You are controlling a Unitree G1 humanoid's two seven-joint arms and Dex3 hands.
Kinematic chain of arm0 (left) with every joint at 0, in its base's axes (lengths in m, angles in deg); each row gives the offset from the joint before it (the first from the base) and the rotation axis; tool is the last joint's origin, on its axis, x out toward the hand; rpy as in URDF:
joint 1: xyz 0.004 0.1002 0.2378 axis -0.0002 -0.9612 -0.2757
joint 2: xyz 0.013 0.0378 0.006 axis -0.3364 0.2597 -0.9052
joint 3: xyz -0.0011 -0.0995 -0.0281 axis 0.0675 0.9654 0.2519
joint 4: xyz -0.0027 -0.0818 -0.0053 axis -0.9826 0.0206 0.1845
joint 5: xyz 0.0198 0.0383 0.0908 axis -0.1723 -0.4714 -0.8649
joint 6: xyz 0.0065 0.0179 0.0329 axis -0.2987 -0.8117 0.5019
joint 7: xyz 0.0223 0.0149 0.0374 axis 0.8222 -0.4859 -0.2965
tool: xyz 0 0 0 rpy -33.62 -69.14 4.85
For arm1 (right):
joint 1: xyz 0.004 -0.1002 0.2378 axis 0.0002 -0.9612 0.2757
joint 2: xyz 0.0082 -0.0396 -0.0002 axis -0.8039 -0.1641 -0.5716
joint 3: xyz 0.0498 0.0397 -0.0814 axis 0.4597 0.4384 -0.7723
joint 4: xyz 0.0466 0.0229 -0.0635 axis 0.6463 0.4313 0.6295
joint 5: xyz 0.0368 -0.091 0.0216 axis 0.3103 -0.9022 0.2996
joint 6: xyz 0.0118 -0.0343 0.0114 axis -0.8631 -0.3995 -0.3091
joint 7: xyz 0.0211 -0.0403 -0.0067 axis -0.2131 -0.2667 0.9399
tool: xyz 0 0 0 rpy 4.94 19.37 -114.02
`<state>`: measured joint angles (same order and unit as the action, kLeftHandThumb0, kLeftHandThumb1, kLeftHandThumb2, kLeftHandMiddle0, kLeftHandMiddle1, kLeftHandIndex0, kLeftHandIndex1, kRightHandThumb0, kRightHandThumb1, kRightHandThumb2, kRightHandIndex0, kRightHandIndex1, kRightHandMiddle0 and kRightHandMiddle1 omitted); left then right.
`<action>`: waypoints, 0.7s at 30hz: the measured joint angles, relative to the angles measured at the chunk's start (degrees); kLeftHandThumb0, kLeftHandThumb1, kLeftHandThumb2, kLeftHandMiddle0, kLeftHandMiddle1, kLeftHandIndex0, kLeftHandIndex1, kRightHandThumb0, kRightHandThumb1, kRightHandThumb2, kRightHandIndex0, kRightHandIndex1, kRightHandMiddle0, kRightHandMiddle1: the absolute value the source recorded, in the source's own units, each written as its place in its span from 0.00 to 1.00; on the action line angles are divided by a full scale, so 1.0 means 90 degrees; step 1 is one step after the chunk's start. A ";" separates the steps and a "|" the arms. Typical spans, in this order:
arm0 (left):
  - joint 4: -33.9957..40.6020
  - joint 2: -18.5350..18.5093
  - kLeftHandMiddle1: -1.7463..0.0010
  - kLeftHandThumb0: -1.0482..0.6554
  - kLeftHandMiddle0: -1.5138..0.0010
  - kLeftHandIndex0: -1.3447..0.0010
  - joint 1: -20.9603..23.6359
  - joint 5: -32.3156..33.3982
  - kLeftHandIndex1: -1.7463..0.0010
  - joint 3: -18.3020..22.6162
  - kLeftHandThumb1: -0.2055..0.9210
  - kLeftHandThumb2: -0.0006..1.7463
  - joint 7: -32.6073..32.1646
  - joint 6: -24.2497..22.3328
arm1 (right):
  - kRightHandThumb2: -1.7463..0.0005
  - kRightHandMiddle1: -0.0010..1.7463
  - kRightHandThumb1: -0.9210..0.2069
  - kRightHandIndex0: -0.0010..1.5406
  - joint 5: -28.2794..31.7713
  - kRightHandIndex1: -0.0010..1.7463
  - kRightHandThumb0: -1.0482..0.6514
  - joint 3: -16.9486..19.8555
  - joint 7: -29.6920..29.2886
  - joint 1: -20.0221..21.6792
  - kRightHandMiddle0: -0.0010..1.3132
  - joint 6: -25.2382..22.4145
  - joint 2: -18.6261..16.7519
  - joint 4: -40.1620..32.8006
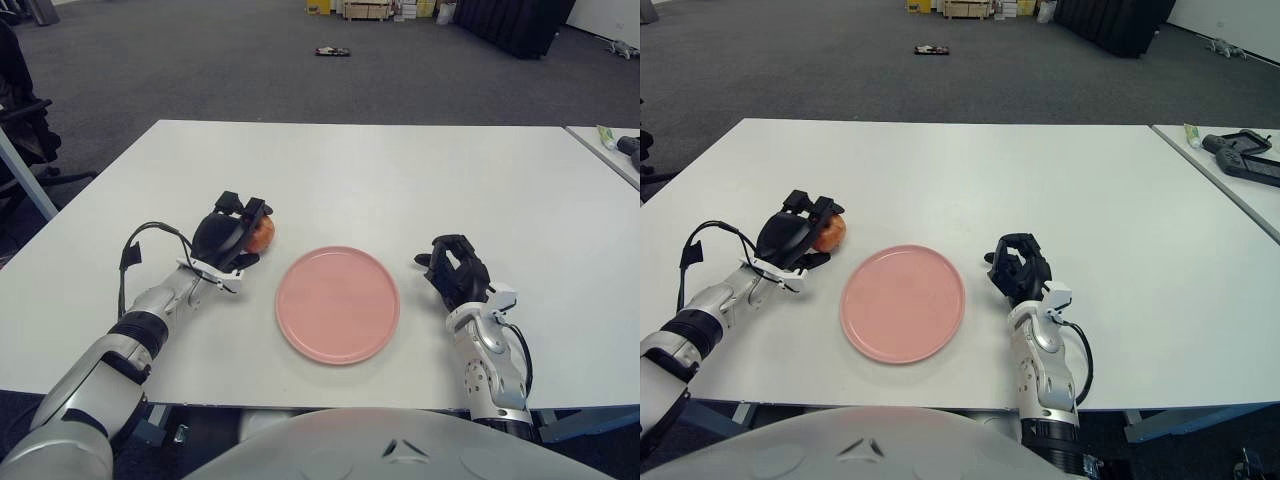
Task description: Put the apple into the plate.
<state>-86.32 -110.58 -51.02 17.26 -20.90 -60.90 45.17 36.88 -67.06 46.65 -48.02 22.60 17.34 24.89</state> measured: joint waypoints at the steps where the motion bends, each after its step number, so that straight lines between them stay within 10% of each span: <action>1: 0.0023 -0.0001 0.00 0.32 0.21 0.51 -0.0007 -0.0024 0.00 -0.0009 0.40 0.80 -0.0021 0.0006 | 0.45 1.00 0.31 0.30 0.0000 0.88 0.61 0.0001 0.0000 0.0000 0.24 0.0002 0.0000 0.0002; 21: 0.0621 -0.0110 0.00 0.33 0.18 0.51 -0.0321 -0.0023 0.00 0.0095 0.41 0.79 0.0254 0.0022 | 0.42 1.00 0.34 0.31 0.0001 0.90 0.61 0.0017 0.0019 0.0013 0.24 0.0075 0.0003 0.0078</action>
<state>-80.73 -111.57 -53.91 17.06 -20.04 -58.62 45.37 36.89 -66.90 46.83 -47.90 23.28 17.37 25.59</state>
